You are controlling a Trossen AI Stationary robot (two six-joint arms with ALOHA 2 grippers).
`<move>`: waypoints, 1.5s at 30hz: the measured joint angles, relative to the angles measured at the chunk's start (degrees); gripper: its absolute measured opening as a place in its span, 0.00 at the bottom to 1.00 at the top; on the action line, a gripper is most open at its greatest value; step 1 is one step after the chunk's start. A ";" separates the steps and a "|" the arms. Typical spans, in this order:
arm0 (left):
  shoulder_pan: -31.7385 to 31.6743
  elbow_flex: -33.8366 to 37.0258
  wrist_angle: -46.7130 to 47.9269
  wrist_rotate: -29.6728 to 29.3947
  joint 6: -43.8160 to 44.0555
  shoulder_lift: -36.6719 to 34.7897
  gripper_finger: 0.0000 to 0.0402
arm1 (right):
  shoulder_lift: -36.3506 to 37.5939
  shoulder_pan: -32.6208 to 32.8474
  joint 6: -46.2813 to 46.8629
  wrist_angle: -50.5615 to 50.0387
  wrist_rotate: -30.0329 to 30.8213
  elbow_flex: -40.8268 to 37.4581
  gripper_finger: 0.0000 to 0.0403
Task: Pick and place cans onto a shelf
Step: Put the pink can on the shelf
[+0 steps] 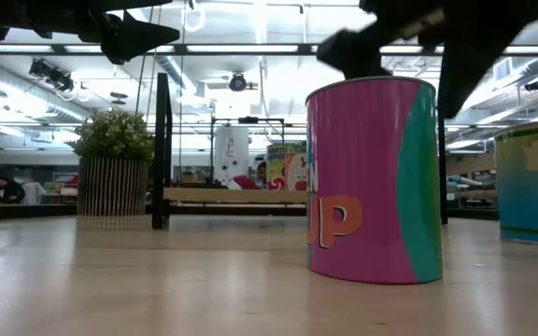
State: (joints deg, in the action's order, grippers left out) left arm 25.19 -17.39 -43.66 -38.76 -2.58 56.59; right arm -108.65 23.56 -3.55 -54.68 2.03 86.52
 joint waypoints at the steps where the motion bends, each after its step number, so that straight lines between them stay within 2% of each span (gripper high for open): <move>1: 0.00 0.01 0.00 0.00 -0.04 0.01 0.97 | 0.03 0.23 0.19 2.70 -0.04 -1.67 0.88; 7: 0.00 0.01 0.00 0.02 0.00 0.01 0.97 | -0.03 1.67 0.86 16.86 -0.32 -9.43 0.88; 20: 0.00 0.00 0.02 0.04 0.40 0.00 0.97 | -0.03 3.34 2.89 30.94 -1.81 -14.84 0.88; 28: 0.00 -0.01 0.02 0.04 0.42 0.01 0.97 | -0.03 2.96 1.42 40.12 -2.15 -16.88 0.94; 32: 0.00 0.00 0.02 0.04 0.40 -0.01 0.97 | -0.03 3.00 0.59 41.84 -1.98 -17.07 0.92; 41: 0.00 0.01 0.02 0.03 0.40 0.01 0.97 | 0.06 2.36 0.29 41.45 -1.72 -16.37 0.74; 45: 0.01 0.01 0.02 0.03 0.38 0.01 0.97 | 1.12 0.81 -1.37 37.23 -1.68 -12.58 0.73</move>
State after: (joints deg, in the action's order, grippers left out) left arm 25.20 -17.39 -43.64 -38.73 -2.20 56.60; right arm -107.53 24.38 -4.92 -17.45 0.35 73.94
